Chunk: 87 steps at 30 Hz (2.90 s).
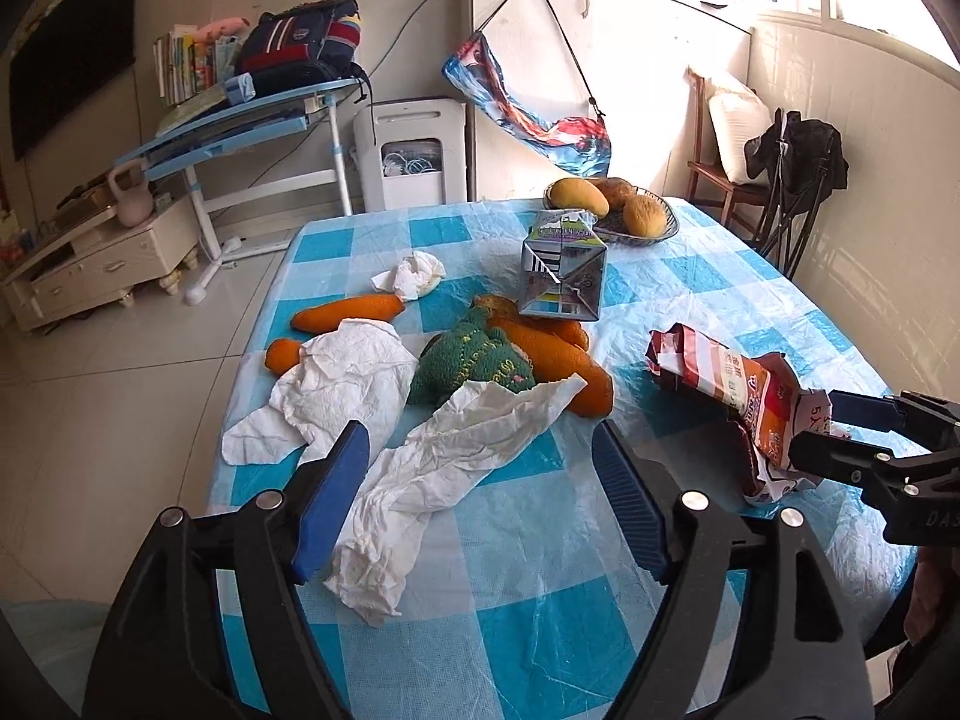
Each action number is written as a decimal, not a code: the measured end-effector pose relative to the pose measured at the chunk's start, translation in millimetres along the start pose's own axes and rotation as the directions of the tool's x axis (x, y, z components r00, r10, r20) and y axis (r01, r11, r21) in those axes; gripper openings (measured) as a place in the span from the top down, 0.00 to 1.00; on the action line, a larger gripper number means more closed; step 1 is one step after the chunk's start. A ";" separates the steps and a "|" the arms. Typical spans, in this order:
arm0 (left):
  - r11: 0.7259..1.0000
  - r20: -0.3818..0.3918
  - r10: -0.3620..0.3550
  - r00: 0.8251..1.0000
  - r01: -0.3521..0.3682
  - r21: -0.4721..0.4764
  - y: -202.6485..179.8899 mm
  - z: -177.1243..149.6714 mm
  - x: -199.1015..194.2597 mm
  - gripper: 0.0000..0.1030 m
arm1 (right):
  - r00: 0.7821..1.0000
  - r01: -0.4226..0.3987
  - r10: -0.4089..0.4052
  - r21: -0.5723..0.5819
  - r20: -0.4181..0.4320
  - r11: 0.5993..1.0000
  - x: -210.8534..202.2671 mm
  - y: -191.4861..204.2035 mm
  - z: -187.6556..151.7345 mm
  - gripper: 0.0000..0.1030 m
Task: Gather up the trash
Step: 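Lift the snack bag with the right gripper toward the yellow basin while the left gripper holds the tissue, then open the right gripper over the yellow basin while the left gripper drops the tissue in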
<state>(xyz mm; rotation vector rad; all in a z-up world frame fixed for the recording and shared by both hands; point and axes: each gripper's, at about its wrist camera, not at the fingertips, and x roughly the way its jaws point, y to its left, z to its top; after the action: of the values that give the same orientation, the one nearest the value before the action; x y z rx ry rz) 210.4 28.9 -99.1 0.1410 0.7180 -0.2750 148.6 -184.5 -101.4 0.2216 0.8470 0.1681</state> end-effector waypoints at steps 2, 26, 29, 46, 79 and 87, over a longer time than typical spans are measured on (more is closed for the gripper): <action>0.999 -0.026 0.021 0.999 -0.020 0.027 -3.3 4.0 11.9 0.28 | 1.000 -0.013 0.013 0.005 -0.009 1.000 2.2 -0.6 -1.6 0.31; 0.945 -0.004 -0.310 0.951 0.307 -0.110 -38.3 22.8 -22.5 0.97 | 0.981 0.058 -0.050 -0.039 0.187 0.998 -67.3 -24.9 20.4 0.91; 0.936 -0.006 -0.342 0.940 0.340 -0.090 -59.2 29.2 -25.1 0.97 | 0.967 0.135 -0.124 -0.035 0.224 0.990 -83.4 -40.3 27.7 0.91; 0.849 -0.060 -0.522 0.851 0.525 0.055 -228.8 88.1 1.5 0.97 | 0.793 0.600 -0.585 -0.049 0.169 0.799 -119.8 -163.5 58.9 0.91; 0.732 -0.288 -0.613 0.736 0.666 0.144 -435.6 113.6 84.6 0.97 | 0.526 0.467 -0.554 0.325 0.646 0.822 -226.8 -184.6 42.1 0.15; 0.762 -0.309 -0.556 0.772 0.621 0.180 -450.8 109.9 92.3 0.62 | 0.515 0.443 -0.558 0.355 0.651 0.823 -225.5 -191.6 45.1 0.14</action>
<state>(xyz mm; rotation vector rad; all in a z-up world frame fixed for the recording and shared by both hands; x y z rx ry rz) 212.4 -444.1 -93.6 0.2087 0.9542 -0.9920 47.1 -427.7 40.4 0.1463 0.0640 -0.5308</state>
